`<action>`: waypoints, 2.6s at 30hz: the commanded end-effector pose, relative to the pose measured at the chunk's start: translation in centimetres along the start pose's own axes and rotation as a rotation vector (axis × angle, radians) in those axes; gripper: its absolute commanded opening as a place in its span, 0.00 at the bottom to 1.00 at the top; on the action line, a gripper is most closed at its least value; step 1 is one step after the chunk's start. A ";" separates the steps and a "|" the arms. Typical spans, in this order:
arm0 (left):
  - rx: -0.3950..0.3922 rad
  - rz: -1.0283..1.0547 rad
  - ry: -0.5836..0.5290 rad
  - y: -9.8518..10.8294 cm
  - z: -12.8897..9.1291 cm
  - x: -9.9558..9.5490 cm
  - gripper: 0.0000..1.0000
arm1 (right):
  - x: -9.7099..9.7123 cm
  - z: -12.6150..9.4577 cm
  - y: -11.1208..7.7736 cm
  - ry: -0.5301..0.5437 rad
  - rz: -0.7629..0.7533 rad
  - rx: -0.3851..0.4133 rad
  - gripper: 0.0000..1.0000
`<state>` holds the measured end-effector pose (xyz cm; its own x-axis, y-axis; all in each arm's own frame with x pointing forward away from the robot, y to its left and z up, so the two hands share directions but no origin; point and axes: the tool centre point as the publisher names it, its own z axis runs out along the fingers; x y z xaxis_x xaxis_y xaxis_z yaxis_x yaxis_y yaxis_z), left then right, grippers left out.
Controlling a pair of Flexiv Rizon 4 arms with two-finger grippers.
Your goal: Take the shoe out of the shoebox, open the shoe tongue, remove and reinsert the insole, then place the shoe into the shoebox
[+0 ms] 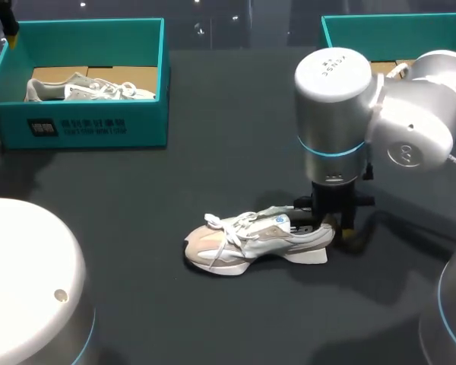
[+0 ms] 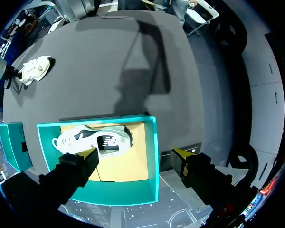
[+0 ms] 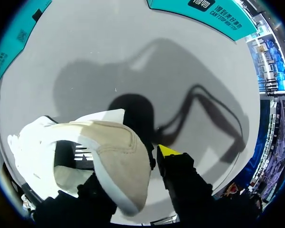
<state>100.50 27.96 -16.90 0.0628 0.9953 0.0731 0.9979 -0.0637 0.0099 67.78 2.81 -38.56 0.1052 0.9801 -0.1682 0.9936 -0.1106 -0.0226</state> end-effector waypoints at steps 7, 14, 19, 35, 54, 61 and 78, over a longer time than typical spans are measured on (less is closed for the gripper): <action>-0.001 0.001 0.002 -0.1 0.0 0.0 1.00 | -0.4 -2.4 -0.4 0.072 -0.018 -0.038 1.00; -0.001 0.001 0.002 -0.1 0.0 0.0 1.00 | -2.4 -5.3 -0.3 0.421 -0.237 -0.180 1.00; -0.001 0.001 0.002 -0.1 0.0 0.0 1.00 | -2.6 -5.6 0.3 0.306 -0.292 -0.032 1.00; -0.001 0.001 0.002 -0.1 0.0 0.0 1.00 | -5.4 -6.9 -0.2 0.607 -0.595 -0.412 1.00; -0.001 0.001 0.002 -0.1 0.0 0.0 1.00 | -7.2 -4.8 -0.7 1.036 -1.022 -0.689 1.00; -0.001 0.001 0.002 -0.1 0.0 0.0 1.00 | -10.1 -2.6 0.0 1.211 -1.105 -0.940 1.00; -0.001 0.001 0.002 -0.1 0.0 0.0 1.00 | -10.9 -1.8 0.3 1.252 -1.161 -1.017 1.00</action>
<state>100.50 27.95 -16.90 0.0628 0.9953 0.0731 0.9979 -0.0637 0.0099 66.56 -7.23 -34.14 -0.9793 0.0792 0.1862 0.2023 0.3923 0.8973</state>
